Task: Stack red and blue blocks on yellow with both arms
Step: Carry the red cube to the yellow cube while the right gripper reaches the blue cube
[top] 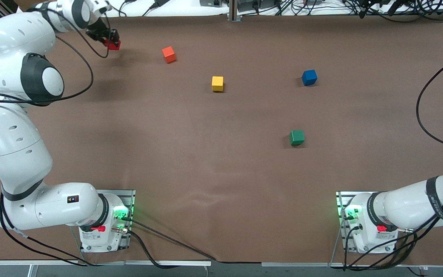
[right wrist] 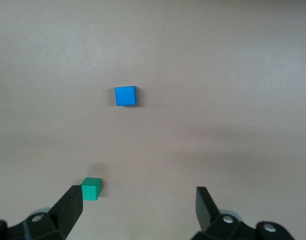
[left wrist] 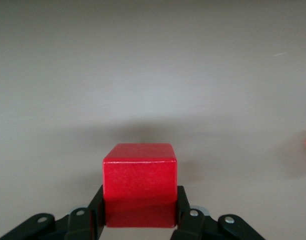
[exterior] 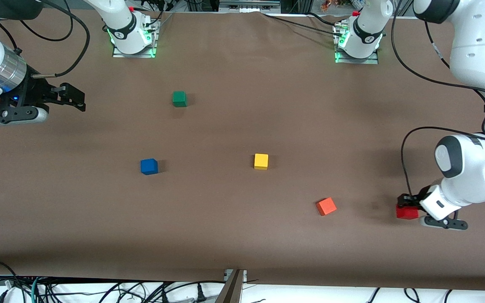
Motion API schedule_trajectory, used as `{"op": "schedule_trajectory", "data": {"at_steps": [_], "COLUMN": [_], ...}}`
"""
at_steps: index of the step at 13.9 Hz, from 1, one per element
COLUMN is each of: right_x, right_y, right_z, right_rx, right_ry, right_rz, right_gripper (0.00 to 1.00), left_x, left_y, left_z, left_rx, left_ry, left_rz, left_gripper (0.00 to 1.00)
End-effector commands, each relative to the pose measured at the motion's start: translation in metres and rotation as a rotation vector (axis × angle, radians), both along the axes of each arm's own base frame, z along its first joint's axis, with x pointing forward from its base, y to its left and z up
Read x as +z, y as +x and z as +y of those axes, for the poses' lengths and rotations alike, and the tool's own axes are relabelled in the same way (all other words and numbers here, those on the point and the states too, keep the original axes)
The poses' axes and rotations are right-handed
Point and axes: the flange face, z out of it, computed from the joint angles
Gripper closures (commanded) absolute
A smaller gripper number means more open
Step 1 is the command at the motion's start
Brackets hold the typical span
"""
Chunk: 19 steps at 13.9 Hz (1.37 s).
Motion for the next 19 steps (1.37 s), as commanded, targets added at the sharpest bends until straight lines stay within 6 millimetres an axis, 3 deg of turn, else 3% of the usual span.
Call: {"op": "schedule_trajectory", "data": {"at_steps": [1, 4, 7, 9, 12, 14, 19], "right_x": [0.006, 0.005, 0.006, 0.006, 0.006, 0.006, 0.007], "right_y": [0.001, 0.002, 0.002, 0.002, 0.002, 0.002, 0.003], "right_z": [-0.002, -0.002, -0.002, -0.002, -0.002, -0.002, -0.008], "right_rx": [0.009, 0.009, 0.007, 0.009, 0.009, 0.007, -0.006], "right_ry": [-0.006, -0.006, -0.006, -0.006, -0.006, -0.006, -0.004], "right_rz": [-0.005, -0.003, -0.005, -0.005, -0.005, -0.005, -0.009], "right_gripper": [0.0, 0.0, 0.0, 0.0, 0.0, 0.0, 0.0], "left_x": [0.039, 0.045, 0.048, 0.038, 0.025, 0.015, -0.021], "left_y": [-0.005, -0.026, -0.06, -0.084, -0.117, -0.133, -0.144], "left_z": [-0.085, -0.19, -0.3, -0.352, -0.411, -0.436, -0.452], "left_rx": [0.058, 0.035, 0.11, 0.078, 0.032, 0.024, -0.031], "left_ry": [-0.03, -0.027, -0.016, -0.008, 0.003, 0.013, 0.062], "left_rz": [0.022, 0.065, 0.079, 0.094, 0.111, 0.122, 0.104], "left_gripper": [1.0, 1.0, 1.0, 1.0, 1.0, 1.0, 1.0]}}
